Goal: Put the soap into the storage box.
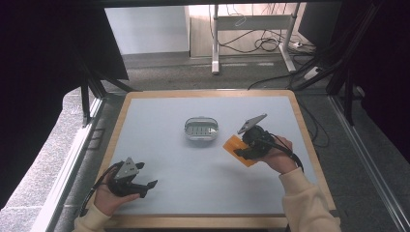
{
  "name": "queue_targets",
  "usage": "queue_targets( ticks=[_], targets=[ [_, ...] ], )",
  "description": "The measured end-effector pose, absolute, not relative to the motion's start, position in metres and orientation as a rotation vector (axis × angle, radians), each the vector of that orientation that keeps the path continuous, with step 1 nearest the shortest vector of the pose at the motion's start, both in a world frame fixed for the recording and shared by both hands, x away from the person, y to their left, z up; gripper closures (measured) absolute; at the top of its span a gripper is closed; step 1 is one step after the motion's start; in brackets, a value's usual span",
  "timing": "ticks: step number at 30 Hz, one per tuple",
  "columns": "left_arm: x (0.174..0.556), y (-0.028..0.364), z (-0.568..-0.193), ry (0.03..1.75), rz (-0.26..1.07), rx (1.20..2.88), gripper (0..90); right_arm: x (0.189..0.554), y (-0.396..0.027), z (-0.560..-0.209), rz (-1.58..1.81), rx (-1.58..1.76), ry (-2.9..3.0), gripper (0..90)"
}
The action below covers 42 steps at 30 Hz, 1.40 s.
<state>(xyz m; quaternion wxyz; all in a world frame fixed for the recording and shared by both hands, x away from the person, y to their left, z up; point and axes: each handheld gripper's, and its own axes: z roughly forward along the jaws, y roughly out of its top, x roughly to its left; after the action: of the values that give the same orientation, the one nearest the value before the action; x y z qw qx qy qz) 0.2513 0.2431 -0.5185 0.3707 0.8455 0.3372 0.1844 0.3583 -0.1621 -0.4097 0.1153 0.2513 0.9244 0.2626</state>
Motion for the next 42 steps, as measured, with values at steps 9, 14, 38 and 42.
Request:
queue_targets(
  ticks=[9,14,38,42],
  targets=[
    [0.251,0.244,-0.518,0.864,0.473,2.169,19.4,0.366,-0.157,-0.407,0.769,0.723,2.719,61.5],
    [0.251,0.243,-0.518,0.863,0.472,2.168,19.4,0.371,-0.154,-0.405,0.766,0.709,2.72,61.6],
    [0.251,0.244,-0.518,0.86,0.472,2.169,19.2,0.391,-0.13,-0.402,0.764,0.633,2.748,61.6],
    [0.251,0.244,-0.518,0.86,0.474,2.17,19.3,0.394,-0.126,-0.401,0.783,0.607,2.769,61.6]
  ],
)
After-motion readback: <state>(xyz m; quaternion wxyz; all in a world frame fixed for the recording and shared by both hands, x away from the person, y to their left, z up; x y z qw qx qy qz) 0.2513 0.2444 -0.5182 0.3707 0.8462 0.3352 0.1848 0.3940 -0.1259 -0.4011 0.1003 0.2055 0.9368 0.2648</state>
